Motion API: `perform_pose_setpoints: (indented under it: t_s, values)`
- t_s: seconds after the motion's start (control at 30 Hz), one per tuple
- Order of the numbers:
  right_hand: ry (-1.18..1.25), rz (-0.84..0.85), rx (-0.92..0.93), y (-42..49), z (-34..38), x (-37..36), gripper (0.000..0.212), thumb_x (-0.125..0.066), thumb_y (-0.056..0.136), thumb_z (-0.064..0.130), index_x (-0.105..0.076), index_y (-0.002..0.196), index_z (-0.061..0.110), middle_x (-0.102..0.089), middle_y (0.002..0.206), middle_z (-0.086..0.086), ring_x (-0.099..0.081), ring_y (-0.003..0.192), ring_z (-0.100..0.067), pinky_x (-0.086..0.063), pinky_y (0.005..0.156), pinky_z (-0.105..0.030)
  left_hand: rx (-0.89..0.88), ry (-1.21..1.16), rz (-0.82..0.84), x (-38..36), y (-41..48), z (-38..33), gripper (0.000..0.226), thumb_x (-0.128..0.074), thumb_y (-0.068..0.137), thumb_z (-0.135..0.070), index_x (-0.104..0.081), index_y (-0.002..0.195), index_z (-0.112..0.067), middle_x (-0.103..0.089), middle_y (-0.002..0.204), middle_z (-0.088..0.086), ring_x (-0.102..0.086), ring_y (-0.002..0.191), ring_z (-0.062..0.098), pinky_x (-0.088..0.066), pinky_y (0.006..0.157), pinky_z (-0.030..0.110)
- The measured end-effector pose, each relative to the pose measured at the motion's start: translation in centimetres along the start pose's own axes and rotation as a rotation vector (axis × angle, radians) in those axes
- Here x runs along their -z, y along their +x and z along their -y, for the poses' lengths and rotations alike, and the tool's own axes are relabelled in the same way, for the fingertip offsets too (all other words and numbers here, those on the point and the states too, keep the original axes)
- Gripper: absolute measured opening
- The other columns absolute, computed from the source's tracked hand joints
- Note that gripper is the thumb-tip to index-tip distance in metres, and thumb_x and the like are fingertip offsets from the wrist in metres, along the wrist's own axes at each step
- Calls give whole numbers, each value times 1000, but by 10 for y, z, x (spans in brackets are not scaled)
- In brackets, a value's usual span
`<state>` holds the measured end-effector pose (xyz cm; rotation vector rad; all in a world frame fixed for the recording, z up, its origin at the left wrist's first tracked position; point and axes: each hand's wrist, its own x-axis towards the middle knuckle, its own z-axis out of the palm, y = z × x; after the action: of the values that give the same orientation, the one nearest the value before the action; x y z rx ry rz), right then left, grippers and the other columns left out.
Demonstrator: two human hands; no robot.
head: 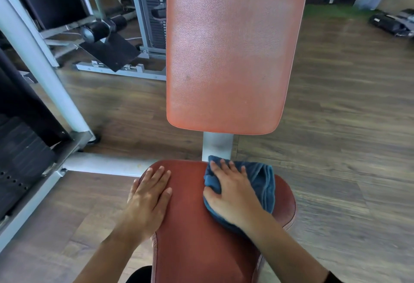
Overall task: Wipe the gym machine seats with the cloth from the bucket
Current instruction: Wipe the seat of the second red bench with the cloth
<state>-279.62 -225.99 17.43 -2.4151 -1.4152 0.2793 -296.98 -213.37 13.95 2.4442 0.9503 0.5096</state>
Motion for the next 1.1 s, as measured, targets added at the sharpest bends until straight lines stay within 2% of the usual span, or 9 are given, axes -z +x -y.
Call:
perform_pose_setpoints:
  t_s: [0.13, 0.27, 0.43, 0.53, 0.6, 0.73, 0.9, 1.0, 1.1]
  values:
    - [71, 29, 51, -36, 2, 3, 89, -8, 66, 61, -16, 150, 32, -13, 158, 12, -1, 145, -6, 10, 116, -27, -11, 2, -6, -1, 0, 0, 72, -15, 81, -61, -41, 140, -29, -23, 147, -19, -9, 142, 3, -1, 118, 31]
    - [113, 27, -36, -53, -18, 17, 87, -12, 65, 67, -16, 148, 40, -13, 154, 23, 3, 140, 8, 14, 113, -21, -25, 1, -24, -2, 0, 1, 69, -18, 83, -59, -43, 140, -28, -28, 148, -16, -12, 143, 5, -1, 117, 30]
    - [-28, 7, -44, -16, -20, 14, 93, -4, 66, 65, -19, 150, 30, -18, 157, 10, -4, 145, -10, 10, 114, -32, -24, 18, -10, -1, 0, -1, 71, -15, 83, -59, -41, 141, -28, -26, 149, -15, -9, 143, 4, 3, 115, 25]
    - [-64, 20, -26, -8, -14, 8, 88, -9, 72, 64, -18, 151, 27, -16, 158, 5, -5, 146, -15, 9, 115, -34, -6, 34, 11, 2, 0, -2, 73, -12, 81, -61, -39, 142, -30, -24, 151, -15, -7, 143, 3, 6, 113, 22]
    - [-67, 32, -24, -11, -15, 7, 86, -12, 73, 64, -14, 151, 28, -12, 159, 5, -3, 146, -14, 11, 114, -32, 3, 46, 17, 2, 0, -4, 74, -10, 81, -61, -37, 143, -30, -23, 152, -14, -5, 143, 3, 7, 113, 22]
    - [-62, 46, -6, -29, -12, 8, 93, -2, 65, 68, -6, 151, 33, -5, 159, 9, 2, 146, -11, 15, 112, -29, 22, 51, 27, 2, 0, -6, 75, -9, 80, -60, -35, 143, -31, -23, 153, -13, -1, 141, 0, 9, 112, 23]
    - [19, 98, 6, -60, -1, 13, 83, -4, 64, 71, 9, 141, 42, 5, 152, 21, 12, 141, 0, 18, 112, -24, 12, 59, 32, 1, 1, -3, 74, -8, 81, -60, -33, 144, -32, -21, 154, -14, -1, 142, 1, 7, 114, 25]
    - [52, 79, -10, -52, -7, 14, 88, -7, 64, 70, -6, 147, 41, -3, 154, 20, 7, 141, 2, 15, 112, -23, 6, 61, 28, 1, 1, -4, 75, -8, 80, -60, -34, 144, -32, -22, 153, -14, -3, 142, 2, 9, 112, 22]
    - [-9, 43, -22, -19, -11, 10, 84, -15, 73, 66, -19, 150, 31, -15, 158, 8, -4, 145, -10, 6, 117, -33, 5, 74, 34, 0, 2, -3, 76, -8, 79, -60, -36, 143, -31, -24, 153, -13, -8, 144, 7, 5, 113, 25]
